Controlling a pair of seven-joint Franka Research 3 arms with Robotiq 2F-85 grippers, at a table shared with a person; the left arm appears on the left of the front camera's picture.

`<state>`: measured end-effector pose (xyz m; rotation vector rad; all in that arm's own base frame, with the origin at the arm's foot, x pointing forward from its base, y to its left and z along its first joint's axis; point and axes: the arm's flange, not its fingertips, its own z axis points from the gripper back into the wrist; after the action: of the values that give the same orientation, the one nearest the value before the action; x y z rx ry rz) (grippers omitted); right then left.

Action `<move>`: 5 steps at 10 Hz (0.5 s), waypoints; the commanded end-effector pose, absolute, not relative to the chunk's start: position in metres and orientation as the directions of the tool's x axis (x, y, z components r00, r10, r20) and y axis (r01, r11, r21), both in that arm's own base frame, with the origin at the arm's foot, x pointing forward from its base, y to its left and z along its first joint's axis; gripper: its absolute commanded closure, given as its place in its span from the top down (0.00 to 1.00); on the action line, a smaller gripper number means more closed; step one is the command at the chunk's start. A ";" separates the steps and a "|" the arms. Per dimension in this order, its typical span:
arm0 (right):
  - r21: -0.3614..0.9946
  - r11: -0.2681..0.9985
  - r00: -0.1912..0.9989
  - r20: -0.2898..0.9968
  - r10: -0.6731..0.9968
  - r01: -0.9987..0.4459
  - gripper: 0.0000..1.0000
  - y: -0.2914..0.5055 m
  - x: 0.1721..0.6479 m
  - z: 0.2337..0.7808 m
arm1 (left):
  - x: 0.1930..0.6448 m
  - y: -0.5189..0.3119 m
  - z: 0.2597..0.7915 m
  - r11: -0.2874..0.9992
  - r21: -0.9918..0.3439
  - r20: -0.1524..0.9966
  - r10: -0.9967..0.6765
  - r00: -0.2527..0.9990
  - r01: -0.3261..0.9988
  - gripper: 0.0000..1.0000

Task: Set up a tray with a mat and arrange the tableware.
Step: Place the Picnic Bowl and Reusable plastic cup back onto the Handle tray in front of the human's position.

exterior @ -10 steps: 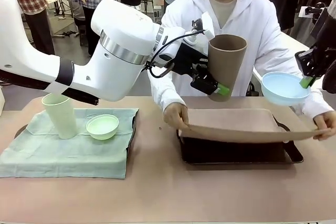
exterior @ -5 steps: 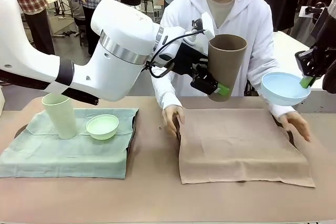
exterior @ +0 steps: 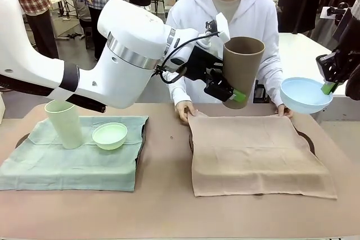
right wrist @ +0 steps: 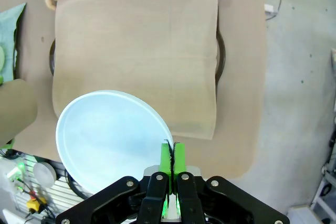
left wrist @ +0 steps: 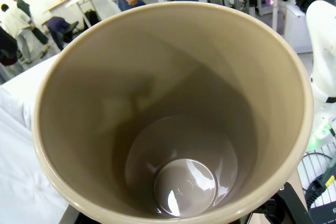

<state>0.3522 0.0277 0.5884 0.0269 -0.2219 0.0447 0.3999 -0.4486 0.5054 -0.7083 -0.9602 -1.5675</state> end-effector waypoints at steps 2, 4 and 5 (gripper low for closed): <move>0.022 0.999 0.975 0.219 0.041 -0.047 0.00 0.027 0.350 0.587 | 0.401 -0.451 0.508 -0.063 0.207 0.853 -0.478 -0.211 0.976 0.00; 0.022 0.999 0.975 0.219 0.041 -0.047 0.00 0.027 0.350 0.587 | 0.401 -0.451 0.508 -0.063 0.207 0.853 -0.478 -0.211 0.976 0.00; 0.022 0.999 0.975 0.219 0.041 -0.047 0.00 0.027 0.350 0.587 | 0.401 -0.451 0.508 -0.063 0.207 0.853 -0.478 -0.211 0.976 0.00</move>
<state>0.3522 0.0277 0.5884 0.0269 -0.2219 0.0447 0.3999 -0.4486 0.5054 -0.7083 -0.9602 -1.5675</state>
